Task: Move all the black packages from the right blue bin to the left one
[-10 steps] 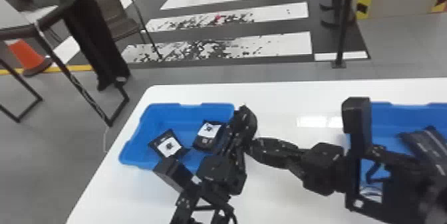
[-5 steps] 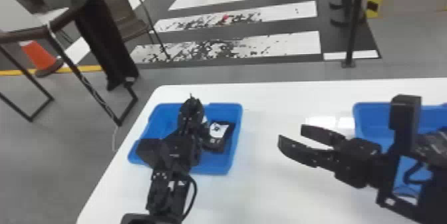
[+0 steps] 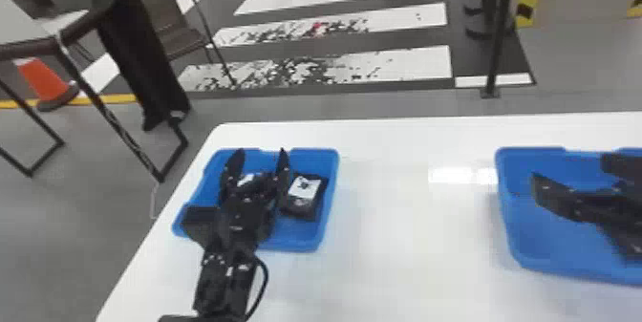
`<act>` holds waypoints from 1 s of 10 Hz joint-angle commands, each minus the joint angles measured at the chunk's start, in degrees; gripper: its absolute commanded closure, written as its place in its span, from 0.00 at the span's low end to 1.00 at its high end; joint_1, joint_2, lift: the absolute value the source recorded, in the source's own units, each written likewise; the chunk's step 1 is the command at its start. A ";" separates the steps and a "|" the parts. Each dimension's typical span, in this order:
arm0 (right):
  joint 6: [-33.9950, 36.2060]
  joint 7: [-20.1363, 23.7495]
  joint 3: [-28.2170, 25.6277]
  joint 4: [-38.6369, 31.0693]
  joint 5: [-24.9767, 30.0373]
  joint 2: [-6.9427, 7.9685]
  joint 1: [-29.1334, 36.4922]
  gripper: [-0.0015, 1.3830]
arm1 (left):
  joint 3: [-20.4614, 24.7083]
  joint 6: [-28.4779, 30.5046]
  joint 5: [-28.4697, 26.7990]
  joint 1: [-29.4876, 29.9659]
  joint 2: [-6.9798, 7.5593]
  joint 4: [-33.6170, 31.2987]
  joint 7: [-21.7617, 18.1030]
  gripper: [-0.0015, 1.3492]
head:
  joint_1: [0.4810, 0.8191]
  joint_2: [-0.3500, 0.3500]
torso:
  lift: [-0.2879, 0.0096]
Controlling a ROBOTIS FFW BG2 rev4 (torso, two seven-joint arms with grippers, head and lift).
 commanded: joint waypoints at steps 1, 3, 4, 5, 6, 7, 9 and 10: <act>12.53 -0.46 -3.52 3.07 4.77 -0.37 -3.77 0.11 | -1.54 -0.65 1.98 3.65 -0.17 -4.65 -0.57 0.21 | 0.63 0.81 | 0.45; 16.89 -0.72 -3.40 8.41 8.43 -1.34 -7.85 0.12 | -2.92 -1.21 4.95 6.47 -0.52 -7.46 -1.44 0.22 | 0.63 0.61 | 0.45; 16.89 -0.72 -3.17 13.48 8.43 -1.51 -9.82 0.12 | -3.60 -1.21 5.75 6.75 -0.52 -7.74 -2.06 0.22 | 0.63 0.55 | 0.45; 17.31 -0.72 -2.49 16.85 8.08 -1.78 -11.37 0.11 | -4.17 -0.93 5.75 6.89 -0.44 -7.74 -2.50 0.22 | 0.63 0.51 | 0.45; 17.74 -0.63 -1.46 18.68 8.20 -2.04 -12.49 0.11 | -4.40 -0.79 5.75 6.89 -0.35 -7.74 -2.59 0.22 | 0.63 0.50 | 0.45; 17.46 -0.10 -0.55 21.07 7.63 -2.39 -13.62 0.12 | -4.40 -0.93 5.75 6.89 -0.35 -7.74 -2.68 0.22 | 0.63 0.48 | 0.45; 17.46 0.07 0.48 23.32 7.97 -2.48 -14.88 0.12 | -4.63 -1.07 5.75 6.89 -0.35 -7.74 -2.85 0.22 | 0.63 0.48 | 0.45; 17.46 0.07 1.17 24.45 8.31 -2.66 -15.45 0.11 | -4.74 -1.07 5.75 6.89 -0.35 -7.74 -2.85 0.22 | 0.63 0.48 | 0.45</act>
